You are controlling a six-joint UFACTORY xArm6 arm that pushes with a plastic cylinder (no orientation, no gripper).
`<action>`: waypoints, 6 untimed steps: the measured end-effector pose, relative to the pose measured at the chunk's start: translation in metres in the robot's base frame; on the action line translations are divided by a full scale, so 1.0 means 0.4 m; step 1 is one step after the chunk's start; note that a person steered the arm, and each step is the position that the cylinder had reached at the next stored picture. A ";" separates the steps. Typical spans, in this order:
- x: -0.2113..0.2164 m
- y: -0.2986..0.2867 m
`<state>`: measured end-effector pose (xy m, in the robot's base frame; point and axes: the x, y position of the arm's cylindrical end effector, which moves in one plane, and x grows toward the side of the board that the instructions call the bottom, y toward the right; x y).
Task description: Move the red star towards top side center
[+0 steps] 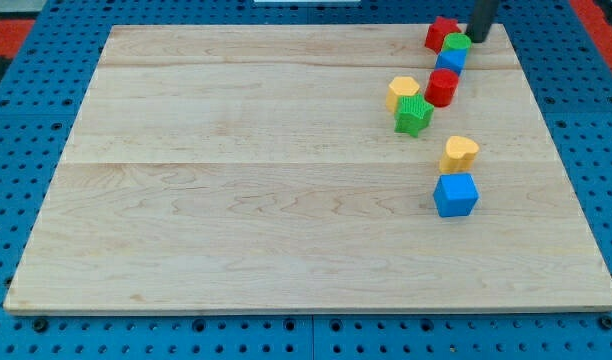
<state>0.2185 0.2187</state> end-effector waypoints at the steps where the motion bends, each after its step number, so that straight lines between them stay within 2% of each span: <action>1: -0.013 -0.120; 2: -0.024 -0.156; 4: -0.068 -0.110; 5: -0.066 -0.263; 6: -0.022 -0.436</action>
